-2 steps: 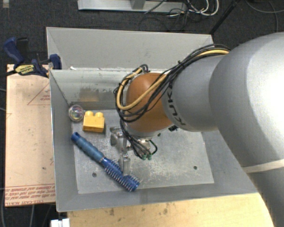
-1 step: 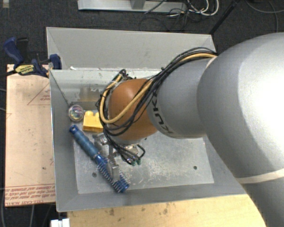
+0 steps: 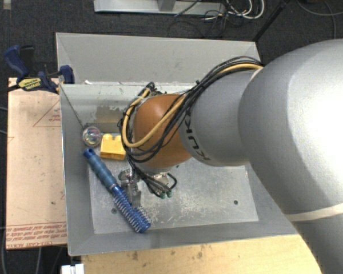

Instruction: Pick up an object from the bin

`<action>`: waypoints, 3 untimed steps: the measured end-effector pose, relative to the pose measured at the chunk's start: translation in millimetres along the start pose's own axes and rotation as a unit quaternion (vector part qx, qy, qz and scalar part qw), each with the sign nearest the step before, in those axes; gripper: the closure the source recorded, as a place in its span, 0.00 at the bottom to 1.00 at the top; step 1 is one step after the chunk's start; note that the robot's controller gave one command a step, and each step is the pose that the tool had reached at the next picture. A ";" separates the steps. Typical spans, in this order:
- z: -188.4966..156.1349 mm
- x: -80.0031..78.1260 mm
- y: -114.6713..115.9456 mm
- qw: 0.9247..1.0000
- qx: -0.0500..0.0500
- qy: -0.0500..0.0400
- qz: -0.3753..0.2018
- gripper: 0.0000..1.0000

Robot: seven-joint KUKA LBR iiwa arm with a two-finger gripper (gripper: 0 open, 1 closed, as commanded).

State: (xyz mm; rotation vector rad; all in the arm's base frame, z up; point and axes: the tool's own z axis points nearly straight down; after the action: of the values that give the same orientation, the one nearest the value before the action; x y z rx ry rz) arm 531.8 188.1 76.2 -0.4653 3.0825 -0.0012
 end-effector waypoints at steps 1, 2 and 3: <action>5.7 -16.3 29.1 0.990 -0.004 0.008 -0.140 1.00; 6.9 -13.9 27.8 0.990 -0.003 0.013 -0.140 0.00; -1.2 0.0 45.5 0.978 0.004 0.003 -0.210 0.00</action>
Offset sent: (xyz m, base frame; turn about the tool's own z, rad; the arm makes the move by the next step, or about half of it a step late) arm 0.0053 0.0321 -0.0062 -0.2836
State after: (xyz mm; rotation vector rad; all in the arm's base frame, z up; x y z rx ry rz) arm 518.4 231.6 77.2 -1.1028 2.9213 -0.0231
